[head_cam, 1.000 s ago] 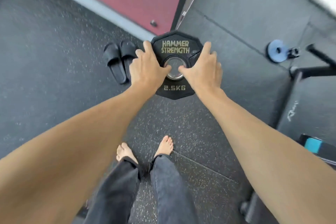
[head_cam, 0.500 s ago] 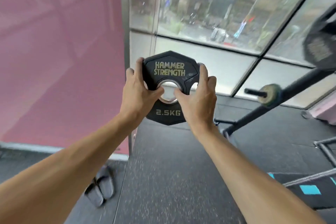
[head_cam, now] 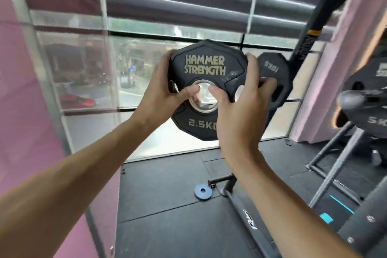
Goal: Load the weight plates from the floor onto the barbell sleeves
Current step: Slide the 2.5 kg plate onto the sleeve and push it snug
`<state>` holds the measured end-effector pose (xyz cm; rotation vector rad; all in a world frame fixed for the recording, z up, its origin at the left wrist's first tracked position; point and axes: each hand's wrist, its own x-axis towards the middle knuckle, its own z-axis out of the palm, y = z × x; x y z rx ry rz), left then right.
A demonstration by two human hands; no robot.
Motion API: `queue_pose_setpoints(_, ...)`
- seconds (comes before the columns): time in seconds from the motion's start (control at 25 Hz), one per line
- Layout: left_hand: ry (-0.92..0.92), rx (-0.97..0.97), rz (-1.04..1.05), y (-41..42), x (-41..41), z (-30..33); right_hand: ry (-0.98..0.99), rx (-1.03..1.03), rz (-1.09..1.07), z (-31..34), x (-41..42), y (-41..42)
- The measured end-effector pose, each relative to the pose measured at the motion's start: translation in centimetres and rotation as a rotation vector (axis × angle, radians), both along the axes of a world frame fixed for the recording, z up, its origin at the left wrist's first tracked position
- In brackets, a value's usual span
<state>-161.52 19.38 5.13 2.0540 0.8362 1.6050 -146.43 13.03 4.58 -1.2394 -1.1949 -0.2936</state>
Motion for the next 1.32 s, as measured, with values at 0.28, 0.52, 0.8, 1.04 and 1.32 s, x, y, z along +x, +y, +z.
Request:
queue_pose_setpoints(0.28,-0.02,-0.004,-0.284,5.0,8.7,3.0,-0.001,0.028,-0.192,2.9,7.4,2.3)
queue_pose_setpoints(0.52,-0.059,-0.061,-0.491,7.5,16.4,3.1,0.014,0.003,-0.398,4.2,12.8,1.8)
queue_pose_setpoints(0.8,-0.001,-0.097,-0.777,9.8,26.3,3.4,0.117,-0.036,-0.708,3.6,18.5,1.3)
queue_pose_setpoints(1.04,0.11,-0.063,-1.026,10.4,32.8,3.5,0.198,-0.04,-0.93,2.3,21.7,0.3)
queue_pose_setpoints(1.32,0.181,0.01,-1.041,13.0,35.2,2.7,0.243,0.031,-0.902,0.6,23.5,2.1)
